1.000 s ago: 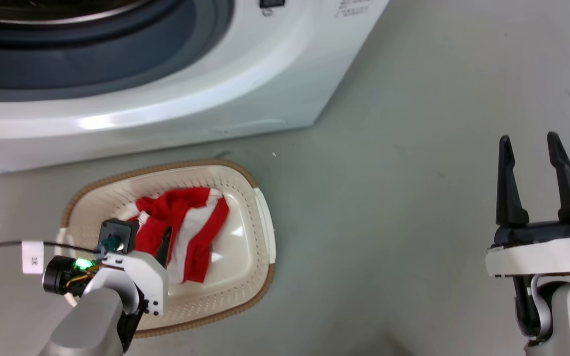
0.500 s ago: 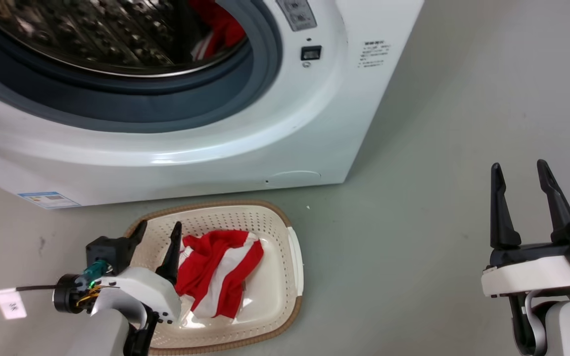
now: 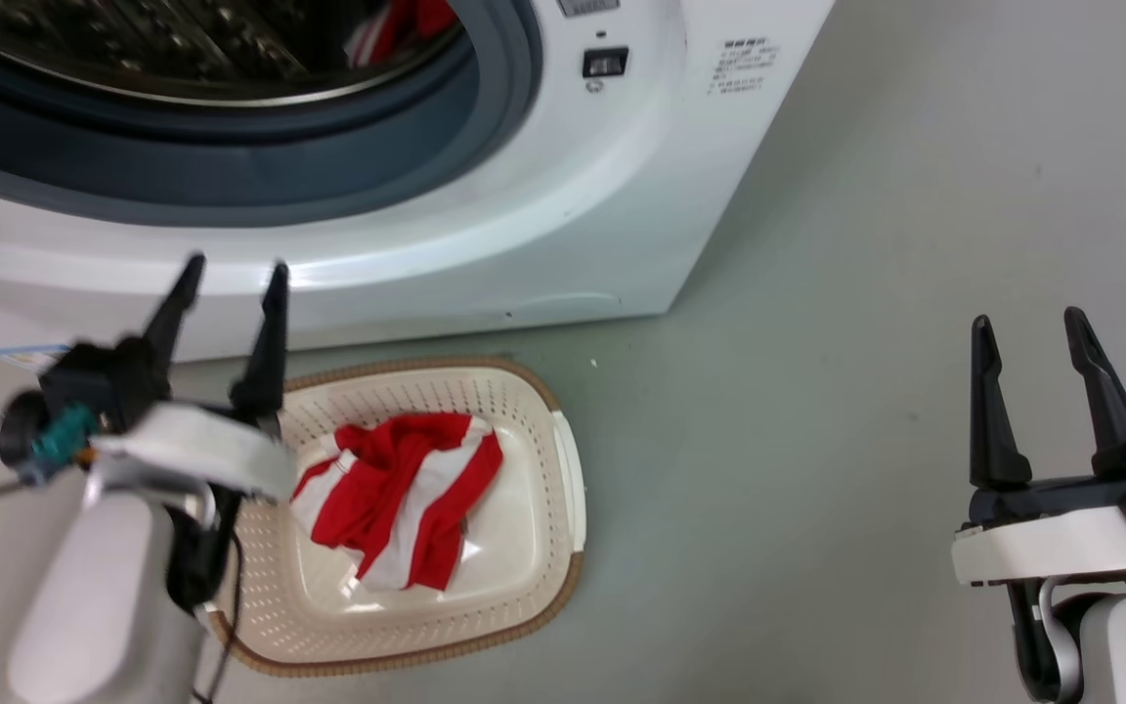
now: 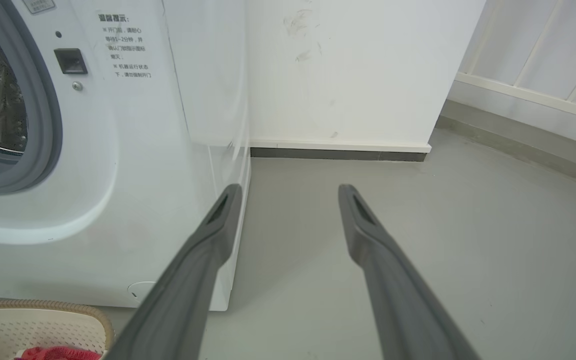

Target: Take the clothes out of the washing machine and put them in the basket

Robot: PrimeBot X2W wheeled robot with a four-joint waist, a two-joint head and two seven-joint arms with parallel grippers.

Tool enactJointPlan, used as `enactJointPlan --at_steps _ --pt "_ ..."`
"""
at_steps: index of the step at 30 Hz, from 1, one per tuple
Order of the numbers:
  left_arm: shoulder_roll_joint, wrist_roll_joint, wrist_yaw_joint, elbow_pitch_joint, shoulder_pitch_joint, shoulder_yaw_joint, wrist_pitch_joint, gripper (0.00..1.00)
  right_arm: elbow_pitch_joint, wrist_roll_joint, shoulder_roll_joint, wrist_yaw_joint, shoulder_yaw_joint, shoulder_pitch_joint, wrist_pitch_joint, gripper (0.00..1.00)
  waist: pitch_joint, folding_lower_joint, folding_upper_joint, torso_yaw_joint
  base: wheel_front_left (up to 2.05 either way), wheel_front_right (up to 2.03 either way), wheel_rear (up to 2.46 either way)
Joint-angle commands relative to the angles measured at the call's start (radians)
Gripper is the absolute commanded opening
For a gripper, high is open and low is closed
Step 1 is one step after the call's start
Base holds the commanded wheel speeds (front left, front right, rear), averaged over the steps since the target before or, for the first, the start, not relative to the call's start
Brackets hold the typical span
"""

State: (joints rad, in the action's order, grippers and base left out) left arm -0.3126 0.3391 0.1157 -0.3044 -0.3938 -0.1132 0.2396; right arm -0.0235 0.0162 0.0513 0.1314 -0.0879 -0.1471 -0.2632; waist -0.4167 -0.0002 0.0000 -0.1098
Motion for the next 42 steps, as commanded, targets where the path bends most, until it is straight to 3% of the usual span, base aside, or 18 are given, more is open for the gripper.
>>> enactJointPlan --at_steps 1,11,17,20,23,31,42 --pt "-0.019 0.010 0.004 0.012 -0.044 0.001 -0.021 1.00 0.005 -0.001 -0.002 -0.001 0.003 -0.020 -0.002 1.00 -0.058 0.0002 0.0000 -0.028 0.00 0.00 0.00" --pt "-0.195 0.120 0.013 0.058 -0.404 -0.011 -0.316 1.00 0.034 0.063 -0.002 -0.001 0.056 -0.052 -0.002 1.00 -0.270 0.0002 0.0000 -0.139 0.00 0.00 0.00" --pt "-0.299 0.209 0.014 -0.005 -0.668 -0.040 -0.522 1.00 0.035 0.114 -0.002 -0.001 0.098 -0.071 -0.002 1.00 -0.382 0.0002 0.0000 -0.212 0.00 0.00 0.00" --pt "-0.320 0.244 0.014 -0.059 -0.797 -0.042 -0.625 1.00 0.037 0.142 -0.002 -0.001 0.126 -0.082 -0.002 1.00 -0.423 0.0002 0.0000 -0.251 0.00 0.00 0.00" --pt "-0.364 0.220 0.011 -0.115 -0.926 -0.062 -0.723 1.00 0.044 0.160 -0.002 -0.001 0.164 -0.084 -0.002 1.00 -0.453 0.0002 0.0000 -0.298 0.00 0.00 0.00" --pt "-0.330 0.211 -0.040 -0.343 -1.195 -0.101 -0.916 1.00 0.054 0.206 -0.002 -0.001 0.197 -0.035 -0.002 1.00 -0.464 0.0002 0.0000 -0.356 0.00 0.00 0.00" --pt "-0.313 0.145 -0.007 -0.538 -1.310 -0.236 -1.078 1.00 0.070 0.225 -0.002 -0.001 0.220 0.011 -0.002 1.00 -0.475 0.0002 0.0000 -0.370 0.02 0.02 0.02"
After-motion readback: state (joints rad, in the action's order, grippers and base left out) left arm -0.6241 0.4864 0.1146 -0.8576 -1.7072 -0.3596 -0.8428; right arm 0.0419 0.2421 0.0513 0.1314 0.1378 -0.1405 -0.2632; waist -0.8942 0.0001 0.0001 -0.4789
